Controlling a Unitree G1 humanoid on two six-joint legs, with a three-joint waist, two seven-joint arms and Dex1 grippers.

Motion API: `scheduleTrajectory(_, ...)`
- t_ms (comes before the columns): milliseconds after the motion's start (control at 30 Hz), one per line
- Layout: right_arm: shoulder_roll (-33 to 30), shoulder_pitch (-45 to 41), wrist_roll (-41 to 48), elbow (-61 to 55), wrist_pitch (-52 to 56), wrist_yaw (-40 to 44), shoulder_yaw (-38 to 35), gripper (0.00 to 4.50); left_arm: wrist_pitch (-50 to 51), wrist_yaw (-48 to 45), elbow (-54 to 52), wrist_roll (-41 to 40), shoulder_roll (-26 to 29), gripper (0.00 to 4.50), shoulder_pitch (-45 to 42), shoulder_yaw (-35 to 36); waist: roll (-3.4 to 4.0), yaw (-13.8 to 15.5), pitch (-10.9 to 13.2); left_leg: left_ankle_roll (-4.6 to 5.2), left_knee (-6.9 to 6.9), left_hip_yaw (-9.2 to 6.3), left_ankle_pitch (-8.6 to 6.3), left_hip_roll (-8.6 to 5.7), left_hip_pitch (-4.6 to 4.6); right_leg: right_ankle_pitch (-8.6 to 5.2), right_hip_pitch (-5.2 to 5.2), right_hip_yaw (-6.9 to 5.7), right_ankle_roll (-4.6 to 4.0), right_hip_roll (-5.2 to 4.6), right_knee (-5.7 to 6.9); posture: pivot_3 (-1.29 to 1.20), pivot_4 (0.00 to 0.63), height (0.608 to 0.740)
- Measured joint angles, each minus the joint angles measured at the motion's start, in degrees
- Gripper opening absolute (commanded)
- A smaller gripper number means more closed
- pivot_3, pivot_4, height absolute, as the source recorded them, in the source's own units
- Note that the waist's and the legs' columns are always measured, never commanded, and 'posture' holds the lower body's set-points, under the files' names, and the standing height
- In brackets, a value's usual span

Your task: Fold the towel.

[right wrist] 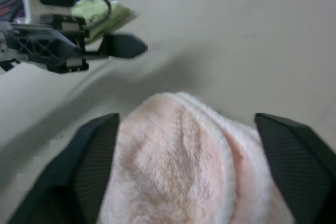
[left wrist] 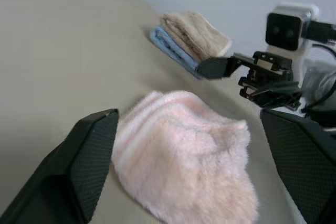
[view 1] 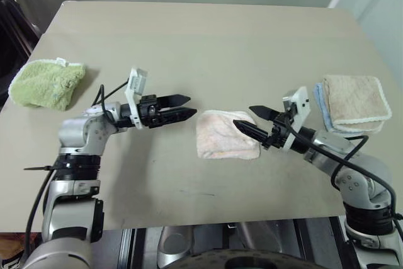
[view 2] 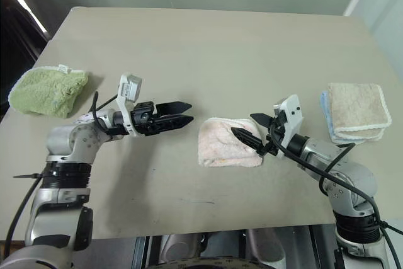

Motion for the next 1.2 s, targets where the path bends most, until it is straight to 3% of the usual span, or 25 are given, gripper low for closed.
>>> scheduleTrajectory(267,0.33,-3.81,-2.02,1.41,-0.74,-0.09,2.12,4.44,24.64,8.62,-4.05,-3.91,2.03,4.5,0.9,-1.94,0.01,-0.14,0.01,-0.03,0.0,0.03,0.02,0.02,0.03,0.05,-0.05,0.03,-0.07,0.03,0.02,0.0,0.15,0.703)
scheduleTrajectory(533,4.92,-7.78,-10.0,7.95,-6.07,-0.71,8.97,4.44,37.29,15.78,-4.21,-6.48,-0.82,4.5,0.03,1.62,0.02,-0.05,0.02,-0.07,-0.06,0.0,0.05,0.1,0.12,0.14,-0.07,-0.01,-0.24,0.07,0.08,0.0,0.15,0.703)
scheduleTrajectory(867,5.32,-5.84,-15.87,9.62,-8.0,-0.22,12.72,4.44,39.57,24.82,-0.23,-13.57,-4.78,4.5,-0.85,2.63,0.04,0.64,0.02,-0.08,-0.05,0.06,0.06,-0.05,0.46,0.05,0.08,0.03,-0.12,-0.04,0.04,0.0,0.15,0.703)
scheduleTrajectory(1200,-0.55,-2.57,-15.0,6.61,-7.96,6.4,12.34,4.44,39.94,35.66,7.77,-22.56,-9.48,4.5,-3.71,4.06,0.06,1.65,0.03,-0.04,0.0,0.12,0.08,-0.28,0.48,0.0,0.45,0.04,-0.04,-0.26,0.02,0.0,0.15,0.703)
